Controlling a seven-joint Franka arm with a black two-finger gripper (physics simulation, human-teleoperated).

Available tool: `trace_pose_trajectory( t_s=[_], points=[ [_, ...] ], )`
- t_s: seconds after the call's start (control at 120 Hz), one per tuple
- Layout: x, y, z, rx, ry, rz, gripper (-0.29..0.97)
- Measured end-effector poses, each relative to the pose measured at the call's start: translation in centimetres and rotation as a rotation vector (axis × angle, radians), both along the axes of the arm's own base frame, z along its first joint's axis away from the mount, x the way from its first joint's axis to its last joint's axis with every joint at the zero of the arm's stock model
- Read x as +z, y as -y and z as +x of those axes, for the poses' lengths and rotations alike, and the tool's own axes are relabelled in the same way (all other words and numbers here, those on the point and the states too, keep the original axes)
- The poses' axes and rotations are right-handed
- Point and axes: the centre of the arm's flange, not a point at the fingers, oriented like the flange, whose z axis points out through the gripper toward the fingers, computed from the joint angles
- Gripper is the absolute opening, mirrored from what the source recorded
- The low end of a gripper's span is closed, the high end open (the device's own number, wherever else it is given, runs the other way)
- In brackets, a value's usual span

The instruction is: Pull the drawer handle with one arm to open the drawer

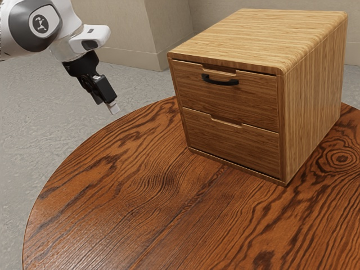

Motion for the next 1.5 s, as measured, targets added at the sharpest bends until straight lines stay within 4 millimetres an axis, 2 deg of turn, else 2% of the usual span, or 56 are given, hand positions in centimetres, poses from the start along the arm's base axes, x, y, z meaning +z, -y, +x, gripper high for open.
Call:
trace_pose_trajectory(
  t_s=[0.15,0.2,0.233,0.283,0.317,0.367,0.433,0.533,0.608,0.667,0.758,0.825,0.875,0.942,1.025,1.175,1.3,1.4,1.5],
  points=[
    [0.1,-0.2,0.3,0.0,0.003,0.001,0.68],
    [1.4,-0.1,0.1,-0.008,0.029,0.011,0.68],
    [3.4,0.3,-0.3,-0.025,0.065,0.026,0.68],
    [10.7,2.3,-3.1,-0.076,0.204,0.078,0.68],
    [14.0,3.9,-4.8,-0.125,0.268,0.106,0.68],
    [16.3,6.1,-6.0,-0.234,0.314,0.139,0.68],
    [17.3,9.2,-6.4,-0.415,0.333,0.162,0.68],
    [17.2,13.9,-6.0,-0.642,0.347,0.152,0.68],
    [16.3,15.8,-5.1,-0.765,0.348,0.15,0.68],
    [15.3,15.6,-4.4,-0.819,0.337,0.162,0.68],
    [12.4,13.3,-2.8,-0.849,0.298,0.199,0.68],
    [11.8,12.0,-2.4,-0.871,0.309,0.233,0.68],
    [11.6,11.8,-2.1,-0.898,0.32,0.254,0.67],
    [10.1,12.8,-1.4,-0.954,0.32,0.263,0.67],
    [7.8,15.2,-0.1,-1.04,0.329,0.248,0.66],
    [7.9,18.8,0.4,-1.13,0.384,0.271,0.65],
    [7.4,19.8,1.1,-1.129,0.362,0.329,0.64],
    [6.1,20.1,2.3,-1.115,0.333,0.35,0.61],
    [5.0,21.3,3.6,-1.114,0.33,0.351,0.57]
  ],
)
